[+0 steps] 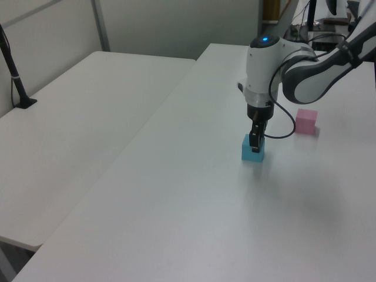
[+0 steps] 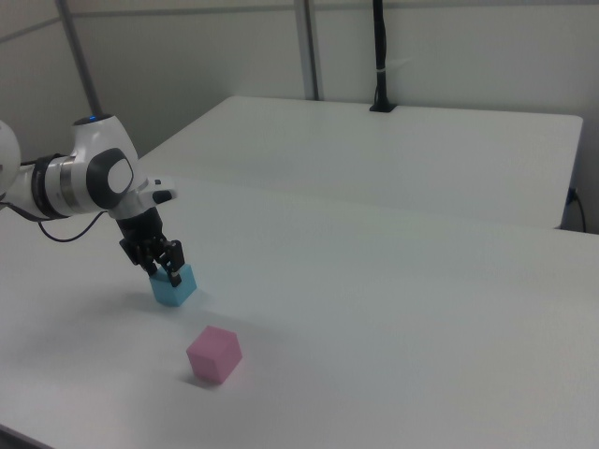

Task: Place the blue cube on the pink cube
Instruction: 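Lift the light-blue cube and carry it over the pink cube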

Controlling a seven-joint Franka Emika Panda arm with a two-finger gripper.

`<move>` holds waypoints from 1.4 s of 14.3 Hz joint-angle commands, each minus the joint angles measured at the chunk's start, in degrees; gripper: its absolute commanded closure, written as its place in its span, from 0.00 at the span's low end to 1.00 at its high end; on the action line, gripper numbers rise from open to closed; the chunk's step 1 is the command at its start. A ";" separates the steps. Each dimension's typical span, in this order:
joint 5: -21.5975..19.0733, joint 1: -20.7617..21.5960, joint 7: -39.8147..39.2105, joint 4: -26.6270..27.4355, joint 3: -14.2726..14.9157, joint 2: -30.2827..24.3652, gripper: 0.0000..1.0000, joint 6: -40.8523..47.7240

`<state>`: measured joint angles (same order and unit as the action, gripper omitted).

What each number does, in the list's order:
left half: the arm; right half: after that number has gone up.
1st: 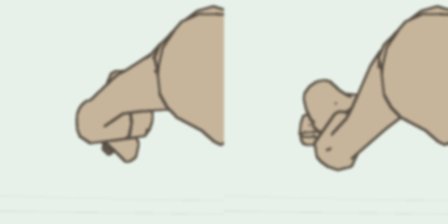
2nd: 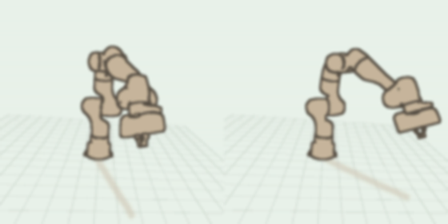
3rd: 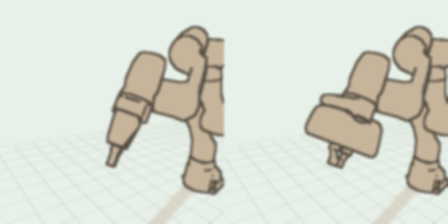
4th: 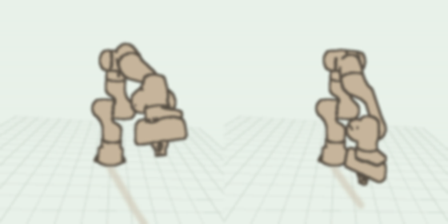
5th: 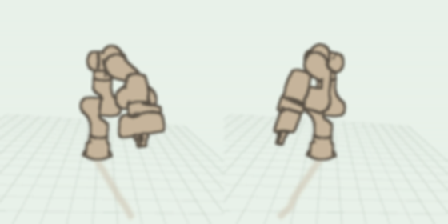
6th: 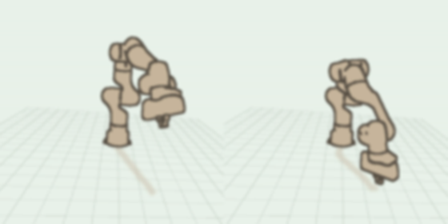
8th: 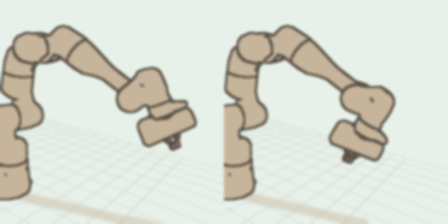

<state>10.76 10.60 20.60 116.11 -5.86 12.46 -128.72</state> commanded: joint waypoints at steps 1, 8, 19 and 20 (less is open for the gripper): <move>1.37 0.83 3.04 -0.36 0.41 0.03 0.45 -0.57; 1.28 -0.57 2.52 -0.27 0.41 -7.61 0.45 7.68; 1.37 -9.35 -4.42 2.44 0.77 -17.90 0.45 20.88; 1.37 -10.76 -6.17 3.41 0.77 -18.25 0.45 20.71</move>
<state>11.08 2.52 17.64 115.60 -5.32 -2.94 -108.06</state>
